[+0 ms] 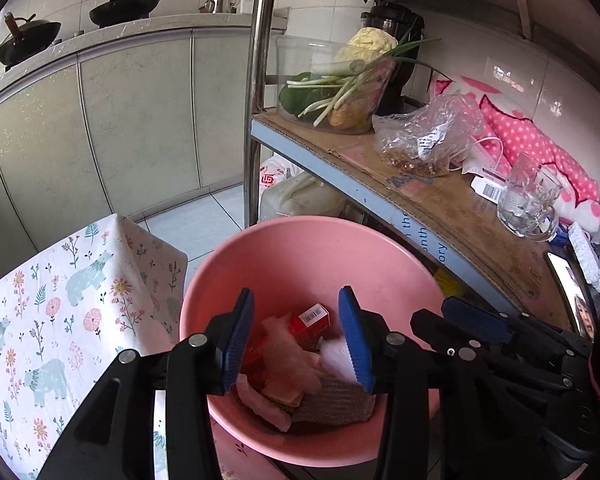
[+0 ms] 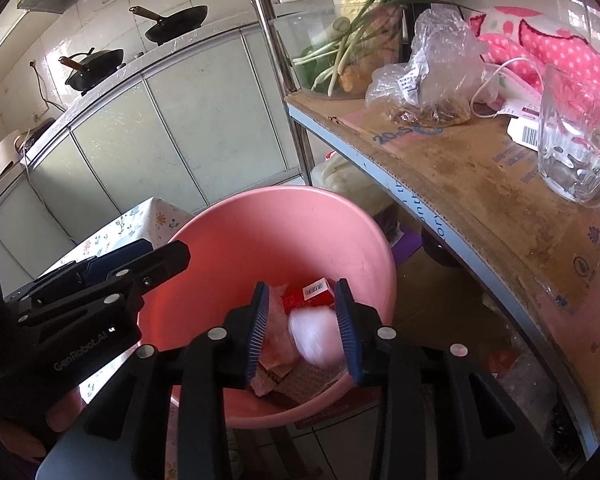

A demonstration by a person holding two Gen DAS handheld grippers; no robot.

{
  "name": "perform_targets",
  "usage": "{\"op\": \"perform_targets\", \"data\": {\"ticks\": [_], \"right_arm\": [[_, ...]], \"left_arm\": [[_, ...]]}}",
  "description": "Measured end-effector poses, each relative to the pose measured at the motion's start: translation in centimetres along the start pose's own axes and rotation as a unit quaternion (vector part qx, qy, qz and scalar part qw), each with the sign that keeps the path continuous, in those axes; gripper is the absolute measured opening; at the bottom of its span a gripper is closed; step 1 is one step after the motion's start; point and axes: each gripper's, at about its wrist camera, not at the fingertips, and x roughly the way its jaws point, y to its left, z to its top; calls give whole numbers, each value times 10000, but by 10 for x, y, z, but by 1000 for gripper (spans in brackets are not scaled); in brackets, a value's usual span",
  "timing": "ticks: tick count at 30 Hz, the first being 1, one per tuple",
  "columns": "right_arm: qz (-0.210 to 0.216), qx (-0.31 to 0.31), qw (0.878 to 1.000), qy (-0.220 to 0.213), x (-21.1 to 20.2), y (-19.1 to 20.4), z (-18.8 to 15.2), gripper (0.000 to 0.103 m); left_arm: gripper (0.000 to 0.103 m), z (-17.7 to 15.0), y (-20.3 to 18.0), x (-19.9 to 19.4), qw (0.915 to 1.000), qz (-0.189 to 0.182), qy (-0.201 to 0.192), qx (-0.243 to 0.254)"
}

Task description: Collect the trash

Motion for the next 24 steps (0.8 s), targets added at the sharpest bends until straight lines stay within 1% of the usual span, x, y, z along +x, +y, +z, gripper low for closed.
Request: {"op": "perform_targets", "data": {"ticks": [7,11,12,14,16,24], "right_arm": [[17,-8,10000,-31,-9,3,0,35],[39,-5,10000,-62,-17,7,-2,36],[35,-16,10000,-66,-19,8,-3,37],[37,-34,10000,-86,-23,11,-4,42],[49,-45,9999,-109,-28,13,-6,45],[91,-134,9996,-238,-52,24,-13,46]], "left_arm": [[44,-1,-4,-13,9999,10,-44,90],[48,-2,-5,-26,9999,23,-99,100],[49,-2,-5,-28,9999,30,-104,92],[49,-3,-5,-36,9999,15,-110,63],[49,-5,-5,-43,9999,23,-152,59],[49,-13,-9,-78,9996,63,-280,32]]}}
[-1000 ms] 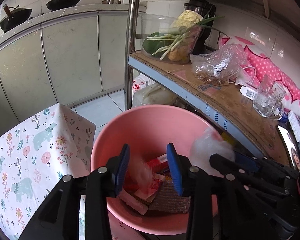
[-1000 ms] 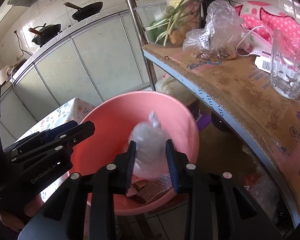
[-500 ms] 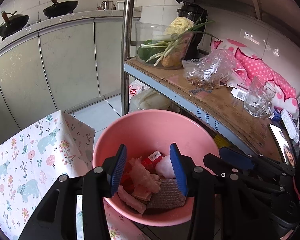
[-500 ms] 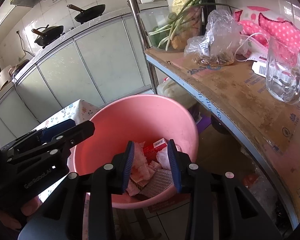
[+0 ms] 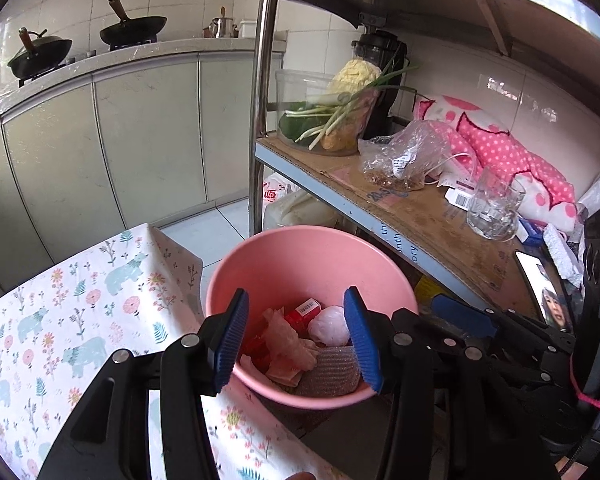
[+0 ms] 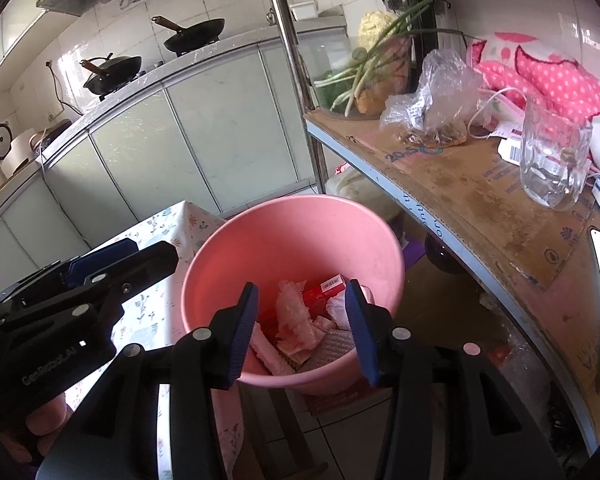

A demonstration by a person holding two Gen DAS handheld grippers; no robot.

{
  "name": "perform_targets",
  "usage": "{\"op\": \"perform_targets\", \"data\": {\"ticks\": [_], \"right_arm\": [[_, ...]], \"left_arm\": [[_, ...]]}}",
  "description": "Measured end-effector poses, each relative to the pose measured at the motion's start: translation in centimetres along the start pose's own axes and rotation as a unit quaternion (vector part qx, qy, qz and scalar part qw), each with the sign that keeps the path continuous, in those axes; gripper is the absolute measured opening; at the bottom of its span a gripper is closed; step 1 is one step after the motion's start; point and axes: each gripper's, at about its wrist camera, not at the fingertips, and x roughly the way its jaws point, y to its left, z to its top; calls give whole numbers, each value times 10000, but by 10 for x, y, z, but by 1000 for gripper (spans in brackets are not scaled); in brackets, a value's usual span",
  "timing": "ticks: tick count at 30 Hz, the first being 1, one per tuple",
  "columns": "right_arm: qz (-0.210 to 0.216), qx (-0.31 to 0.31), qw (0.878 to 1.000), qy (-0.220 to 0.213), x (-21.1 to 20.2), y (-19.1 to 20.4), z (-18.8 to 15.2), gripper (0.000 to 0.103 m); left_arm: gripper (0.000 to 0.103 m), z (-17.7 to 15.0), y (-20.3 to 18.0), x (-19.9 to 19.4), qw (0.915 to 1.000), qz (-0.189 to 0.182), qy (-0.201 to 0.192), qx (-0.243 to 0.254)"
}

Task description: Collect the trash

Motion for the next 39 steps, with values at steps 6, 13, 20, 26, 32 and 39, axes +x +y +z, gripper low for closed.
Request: {"op": "perform_targets", "data": {"ticks": [6,13,20,26,32,39], "right_arm": [[5,-95,9999,-69,-16,10,-4,47],[-23,-230,9997,-112,-30,21,-11,47],[-74,-384,9991,-159,-41,32,-14,47],[-149,-511,9983,-232,-50,42,-19,47],[-186,-581,9978,-274,-56,47,-19,47],[-205,-616,9974,-296,-61,52,-23,47]], "left_arm": [[57,-6,1,-26,9999,9,-113,-41],[58,-15,4,-50,9998,36,-203,-71],[58,-20,8,-69,9995,45,-291,-83],[58,-24,10,-82,9993,-23,-360,-68],[58,-29,13,-90,9993,-59,-360,-101],[58,-34,15,-97,9992,-45,-387,-106]]}}
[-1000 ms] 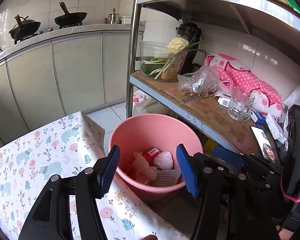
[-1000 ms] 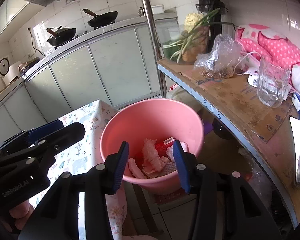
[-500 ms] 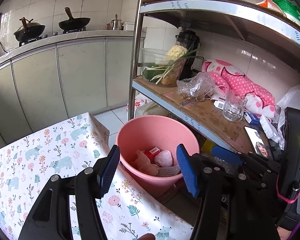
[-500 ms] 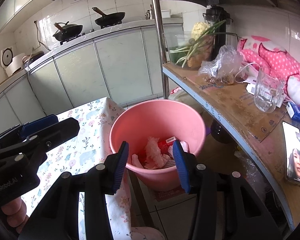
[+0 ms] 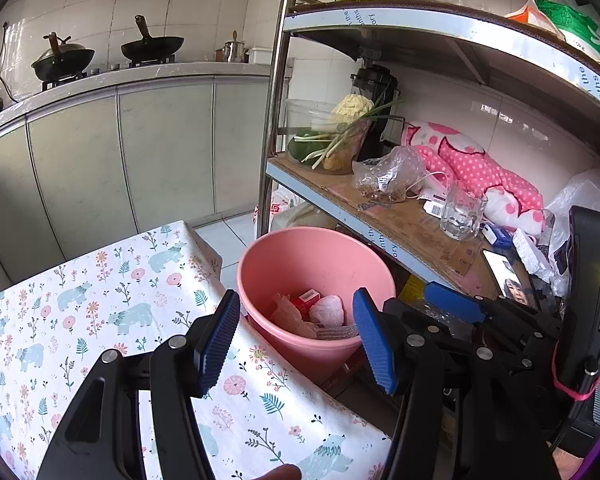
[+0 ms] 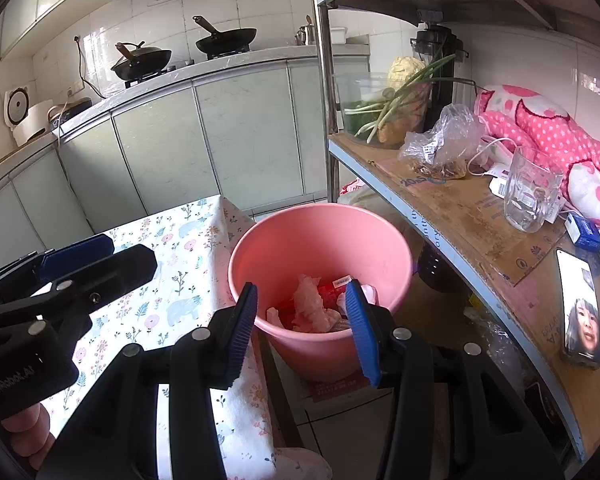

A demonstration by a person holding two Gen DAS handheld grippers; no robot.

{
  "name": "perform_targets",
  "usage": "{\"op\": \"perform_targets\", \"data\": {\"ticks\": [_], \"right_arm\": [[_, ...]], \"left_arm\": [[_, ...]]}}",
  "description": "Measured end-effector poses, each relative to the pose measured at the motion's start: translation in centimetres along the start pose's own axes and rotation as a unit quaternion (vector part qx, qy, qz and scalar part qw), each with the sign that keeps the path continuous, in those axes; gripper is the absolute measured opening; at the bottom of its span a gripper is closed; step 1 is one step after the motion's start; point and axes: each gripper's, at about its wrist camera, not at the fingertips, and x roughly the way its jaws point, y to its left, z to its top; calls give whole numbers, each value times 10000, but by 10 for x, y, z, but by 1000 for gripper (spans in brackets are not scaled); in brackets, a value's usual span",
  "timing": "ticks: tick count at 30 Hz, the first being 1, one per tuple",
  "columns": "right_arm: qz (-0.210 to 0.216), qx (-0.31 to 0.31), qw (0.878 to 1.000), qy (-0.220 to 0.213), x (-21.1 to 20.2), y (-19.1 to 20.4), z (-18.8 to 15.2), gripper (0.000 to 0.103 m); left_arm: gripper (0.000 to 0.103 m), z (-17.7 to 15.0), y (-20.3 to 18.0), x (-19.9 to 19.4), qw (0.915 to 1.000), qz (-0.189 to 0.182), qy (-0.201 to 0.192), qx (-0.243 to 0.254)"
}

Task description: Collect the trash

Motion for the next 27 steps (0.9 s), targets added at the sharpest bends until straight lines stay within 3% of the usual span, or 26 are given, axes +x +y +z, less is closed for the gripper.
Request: {"op": "perform_targets", "data": {"ticks": [27], "right_arm": [[4,-95,10000,24,-5,13,-7,47]], "left_arm": [[58,-6,0,-8,10000,1,-40,34]]}}
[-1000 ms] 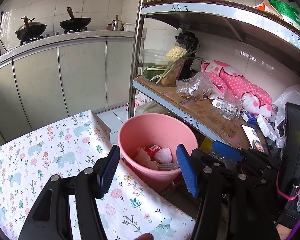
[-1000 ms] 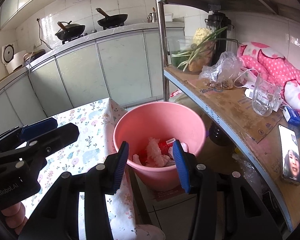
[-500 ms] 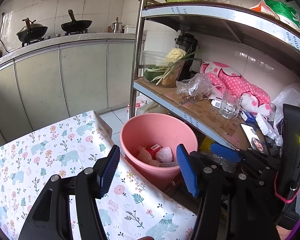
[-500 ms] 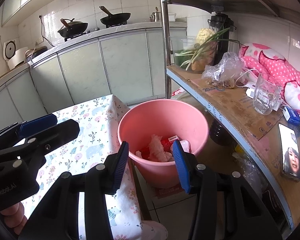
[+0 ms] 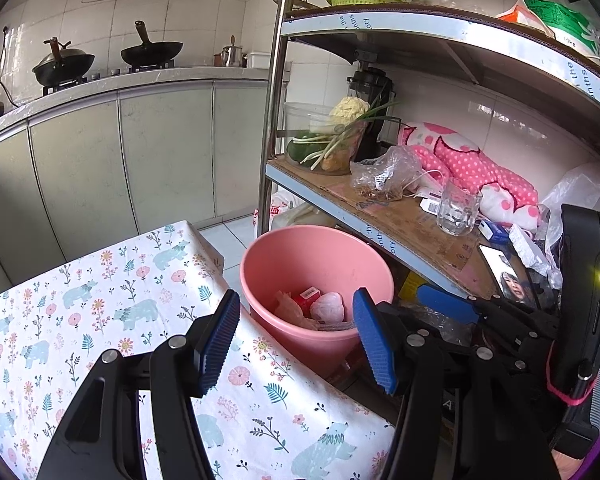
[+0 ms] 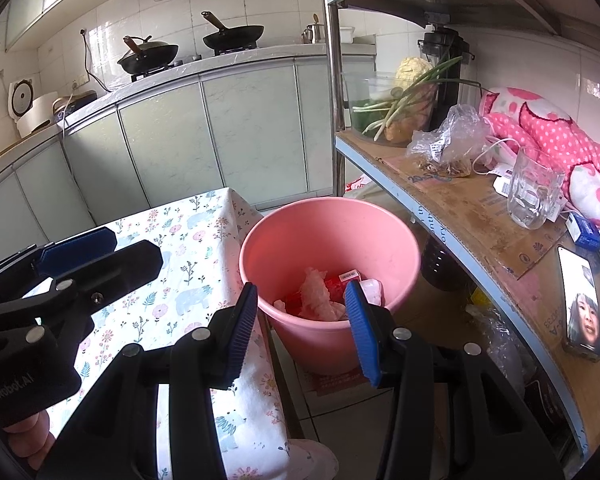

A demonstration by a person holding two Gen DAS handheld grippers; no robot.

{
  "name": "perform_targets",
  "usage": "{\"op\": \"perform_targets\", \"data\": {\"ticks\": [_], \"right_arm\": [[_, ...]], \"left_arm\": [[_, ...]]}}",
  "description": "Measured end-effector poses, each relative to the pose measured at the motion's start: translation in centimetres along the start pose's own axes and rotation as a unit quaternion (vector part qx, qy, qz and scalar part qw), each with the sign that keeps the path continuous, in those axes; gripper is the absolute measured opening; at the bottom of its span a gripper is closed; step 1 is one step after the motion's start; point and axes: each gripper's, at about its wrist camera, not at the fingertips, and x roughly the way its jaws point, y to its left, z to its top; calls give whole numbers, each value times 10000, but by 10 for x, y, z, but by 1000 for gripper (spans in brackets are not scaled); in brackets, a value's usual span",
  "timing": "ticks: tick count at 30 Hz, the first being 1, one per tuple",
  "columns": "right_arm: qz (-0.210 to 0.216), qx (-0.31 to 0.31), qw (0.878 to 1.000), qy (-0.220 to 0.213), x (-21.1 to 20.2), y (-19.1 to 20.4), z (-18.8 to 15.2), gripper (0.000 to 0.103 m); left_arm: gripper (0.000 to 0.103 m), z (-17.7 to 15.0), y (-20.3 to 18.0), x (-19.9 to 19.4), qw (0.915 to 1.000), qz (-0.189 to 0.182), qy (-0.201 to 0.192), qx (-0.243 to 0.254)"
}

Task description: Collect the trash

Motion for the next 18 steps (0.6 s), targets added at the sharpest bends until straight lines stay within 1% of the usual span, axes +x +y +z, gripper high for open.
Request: {"op": "perform_targets", "data": {"ticks": [18], "right_arm": [[6,4,10000,11,-1,2,-2,47]], "left_arm": [[58,-4,-4,-4,10000,-1,8,43]]}}
